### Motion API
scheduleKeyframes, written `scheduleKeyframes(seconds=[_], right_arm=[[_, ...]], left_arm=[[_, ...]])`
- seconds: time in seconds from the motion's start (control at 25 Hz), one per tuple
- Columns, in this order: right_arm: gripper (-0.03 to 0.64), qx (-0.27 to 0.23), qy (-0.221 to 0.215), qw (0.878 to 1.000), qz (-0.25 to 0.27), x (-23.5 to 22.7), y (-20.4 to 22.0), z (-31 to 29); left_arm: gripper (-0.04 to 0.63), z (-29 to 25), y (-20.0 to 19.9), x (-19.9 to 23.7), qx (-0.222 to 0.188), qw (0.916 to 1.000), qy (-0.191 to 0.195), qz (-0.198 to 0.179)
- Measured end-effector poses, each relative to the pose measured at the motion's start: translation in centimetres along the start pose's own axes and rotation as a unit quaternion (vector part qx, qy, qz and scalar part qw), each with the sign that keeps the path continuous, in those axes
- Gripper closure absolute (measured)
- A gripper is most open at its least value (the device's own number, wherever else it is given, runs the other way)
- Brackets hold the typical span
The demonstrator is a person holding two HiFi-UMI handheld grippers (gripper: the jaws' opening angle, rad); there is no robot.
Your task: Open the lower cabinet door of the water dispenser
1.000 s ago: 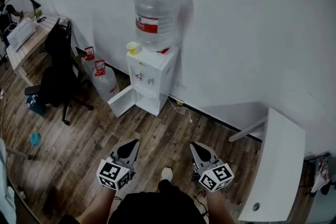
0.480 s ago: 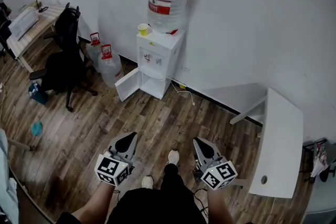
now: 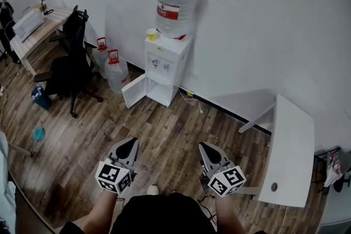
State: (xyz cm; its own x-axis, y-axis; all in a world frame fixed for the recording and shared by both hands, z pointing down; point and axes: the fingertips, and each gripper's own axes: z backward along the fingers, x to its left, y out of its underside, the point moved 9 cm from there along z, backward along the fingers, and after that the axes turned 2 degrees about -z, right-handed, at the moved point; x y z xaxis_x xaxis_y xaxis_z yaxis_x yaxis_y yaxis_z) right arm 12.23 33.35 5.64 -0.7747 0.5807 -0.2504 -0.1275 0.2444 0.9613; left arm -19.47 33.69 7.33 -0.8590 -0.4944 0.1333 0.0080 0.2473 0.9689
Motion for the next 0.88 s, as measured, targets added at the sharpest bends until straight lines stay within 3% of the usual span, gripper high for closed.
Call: scheduleKeyframes(seconds=[0.44, 0.88], right_arm=[[0.595, 0.009, -0.026, 1.000, 0.011, -2.0, -1.5, 0.4], [0.595, 0.013, -0.015, 1.000, 0.006, -2.7, -0.9, 2.0]], left_arm=[[0.583, -0.9, -0.9, -2.3, -0.004, 0.9995, -0.032, 0.009], [0.581, -0.3, -0.1, -3.6, 0.005, 0.9991, -0.039, 0.013]])
